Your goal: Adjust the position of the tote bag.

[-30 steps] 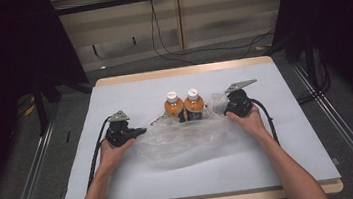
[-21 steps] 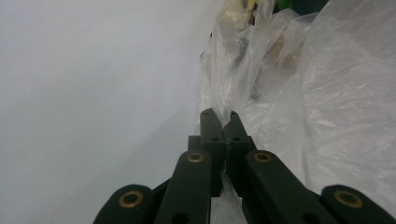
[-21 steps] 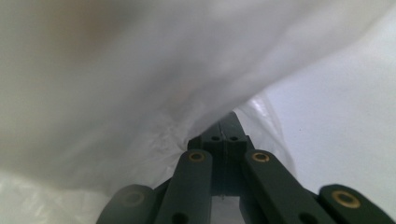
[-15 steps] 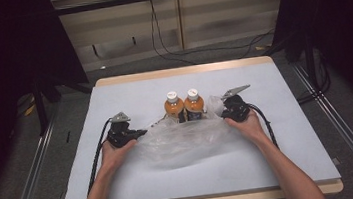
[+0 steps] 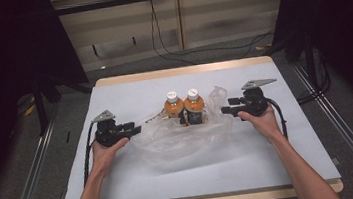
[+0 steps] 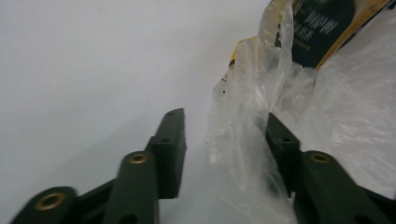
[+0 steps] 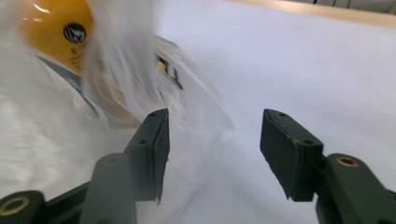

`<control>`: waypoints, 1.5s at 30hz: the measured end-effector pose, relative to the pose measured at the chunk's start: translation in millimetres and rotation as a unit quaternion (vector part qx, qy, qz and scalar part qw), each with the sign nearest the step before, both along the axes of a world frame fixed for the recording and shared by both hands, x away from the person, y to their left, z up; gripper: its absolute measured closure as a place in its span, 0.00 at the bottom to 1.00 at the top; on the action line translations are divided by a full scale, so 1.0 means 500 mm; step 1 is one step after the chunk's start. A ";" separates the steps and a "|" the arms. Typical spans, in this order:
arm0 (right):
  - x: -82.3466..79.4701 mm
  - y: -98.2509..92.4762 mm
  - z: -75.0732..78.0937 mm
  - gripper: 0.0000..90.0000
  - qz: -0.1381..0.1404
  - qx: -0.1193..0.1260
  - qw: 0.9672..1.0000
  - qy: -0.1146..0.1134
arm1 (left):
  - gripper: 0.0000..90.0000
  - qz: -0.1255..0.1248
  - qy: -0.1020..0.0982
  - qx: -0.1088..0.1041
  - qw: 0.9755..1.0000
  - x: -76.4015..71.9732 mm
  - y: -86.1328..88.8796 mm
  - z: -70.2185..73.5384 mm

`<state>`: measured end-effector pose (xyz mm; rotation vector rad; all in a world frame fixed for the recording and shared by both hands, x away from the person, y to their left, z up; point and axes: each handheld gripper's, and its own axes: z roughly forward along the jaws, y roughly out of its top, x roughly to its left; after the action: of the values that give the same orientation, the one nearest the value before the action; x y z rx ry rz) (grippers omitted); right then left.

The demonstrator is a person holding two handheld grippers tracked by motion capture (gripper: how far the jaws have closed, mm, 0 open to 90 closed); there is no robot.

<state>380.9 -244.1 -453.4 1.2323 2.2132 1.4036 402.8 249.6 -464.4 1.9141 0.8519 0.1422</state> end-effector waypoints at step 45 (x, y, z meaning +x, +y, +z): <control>-0.084 0.129 0.172 0.97 0.131 0.018 0.989 -0.068 | 0.91 -0.124 -0.064 0.008 0.990 -0.055 -0.173 0.137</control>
<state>339.0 -179.4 -367.5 0.8488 2.3271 1.5784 375.3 163.2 -395.9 1.9850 0.5238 0.1199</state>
